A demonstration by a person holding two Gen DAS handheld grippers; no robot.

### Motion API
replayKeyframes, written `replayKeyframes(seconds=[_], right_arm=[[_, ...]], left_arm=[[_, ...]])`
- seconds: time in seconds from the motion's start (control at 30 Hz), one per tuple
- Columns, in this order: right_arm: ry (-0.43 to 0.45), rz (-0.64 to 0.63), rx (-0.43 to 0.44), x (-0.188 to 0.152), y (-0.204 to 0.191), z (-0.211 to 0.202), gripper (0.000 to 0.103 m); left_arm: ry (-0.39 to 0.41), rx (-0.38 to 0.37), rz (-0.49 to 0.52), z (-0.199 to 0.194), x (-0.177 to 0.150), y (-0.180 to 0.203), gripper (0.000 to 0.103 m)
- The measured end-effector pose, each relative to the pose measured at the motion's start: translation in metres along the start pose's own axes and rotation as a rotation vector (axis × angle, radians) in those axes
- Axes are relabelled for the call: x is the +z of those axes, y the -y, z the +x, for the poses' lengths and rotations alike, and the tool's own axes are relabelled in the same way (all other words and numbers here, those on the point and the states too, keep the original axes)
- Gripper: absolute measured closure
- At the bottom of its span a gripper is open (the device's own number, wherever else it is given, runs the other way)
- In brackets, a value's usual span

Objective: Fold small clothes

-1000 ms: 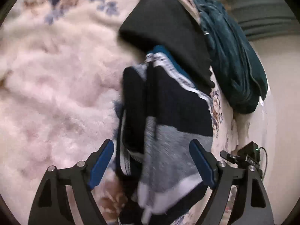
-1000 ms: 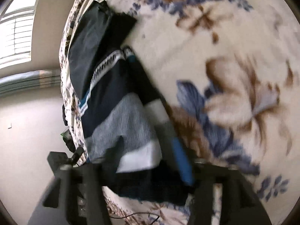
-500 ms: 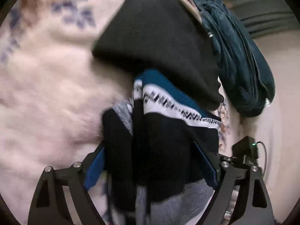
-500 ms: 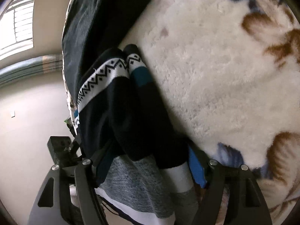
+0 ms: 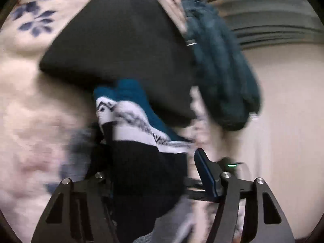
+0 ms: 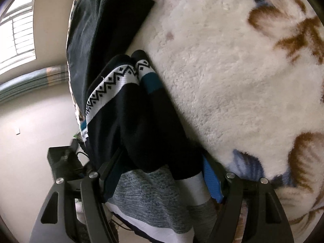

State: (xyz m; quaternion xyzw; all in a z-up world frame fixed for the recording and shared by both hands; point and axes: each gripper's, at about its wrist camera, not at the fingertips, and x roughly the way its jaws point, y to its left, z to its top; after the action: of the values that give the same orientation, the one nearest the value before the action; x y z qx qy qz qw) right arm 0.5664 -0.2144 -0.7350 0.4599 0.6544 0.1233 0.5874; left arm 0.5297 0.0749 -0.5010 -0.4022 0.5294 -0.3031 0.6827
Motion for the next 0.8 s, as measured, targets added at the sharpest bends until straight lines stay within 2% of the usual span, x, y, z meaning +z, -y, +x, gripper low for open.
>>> replayKeyframes(seconds=[0.03,0.07,0.1,0.13,0.23,0.33,0.37,0.47,0.53,0.63,0.7,0.77,0.8], right_arm=[[-0.003,-0.006,-0.002,0.000,0.000,0.001,0.028],[-0.005,-0.006,-0.001,0.003,0.005,-0.004,0.028],[-0.005,-0.002,0.001,0.003,0.007,-0.003,0.028],[-0.003,0.002,0.002,0.002,0.007,-0.004,0.028],[0.006,-0.017,-0.016,0.002,0.003,-0.009,0.028],[0.031,-0.061,-0.049,0.001,-0.004,-0.017,0.028],[0.039,-0.073,-0.064,0.004,-0.004,-0.022,0.028],[0.026,-0.079,-0.076,0.010,0.002,-0.020,0.028],[-0.008,-0.068,-0.044,0.016,0.008,-0.010,0.025],[-0.057,-0.029,0.087,0.023,0.019,0.001,0.011],[-0.070,-0.022,0.133,0.028,0.022,0.003,0.010],[-0.085,-0.065,0.148,0.027,0.016,0.006,0.011],[-0.090,-0.091,0.140,0.025,0.013,0.009,0.014]], left_arm=[[0.006,-0.025,0.000,-0.001,0.002,-0.001,0.043],[-0.001,0.036,0.009,0.000,0.004,-0.004,0.043],[-0.022,0.162,0.030,0.002,0.007,-0.012,0.045],[-0.040,0.217,0.034,0.002,0.008,-0.020,0.046],[-0.018,0.207,-0.031,-0.016,0.014,-0.029,0.046],[0.034,0.262,-0.010,-0.039,0.016,-0.020,0.030],[0.039,0.269,-0.011,-0.041,0.015,-0.022,0.029],[-0.049,0.259,-0.070,-0.021,0.008,-0.042,0.028],[-0.082,0.234,-0.100,-0.005,0.004,-0.056,0.025],[-0.076,0.175,-0.098,-0.001,0.006,-0.049,0.025],[-0.088,0.182,-0.055,0.008,0.005,-0.041,0.025],[-0.095,0.199,-0.012,0.013,0.005,-0.037,0.037],[-0.099,0.191,-0.014,0.014,0.005,-0.038,0.040]])
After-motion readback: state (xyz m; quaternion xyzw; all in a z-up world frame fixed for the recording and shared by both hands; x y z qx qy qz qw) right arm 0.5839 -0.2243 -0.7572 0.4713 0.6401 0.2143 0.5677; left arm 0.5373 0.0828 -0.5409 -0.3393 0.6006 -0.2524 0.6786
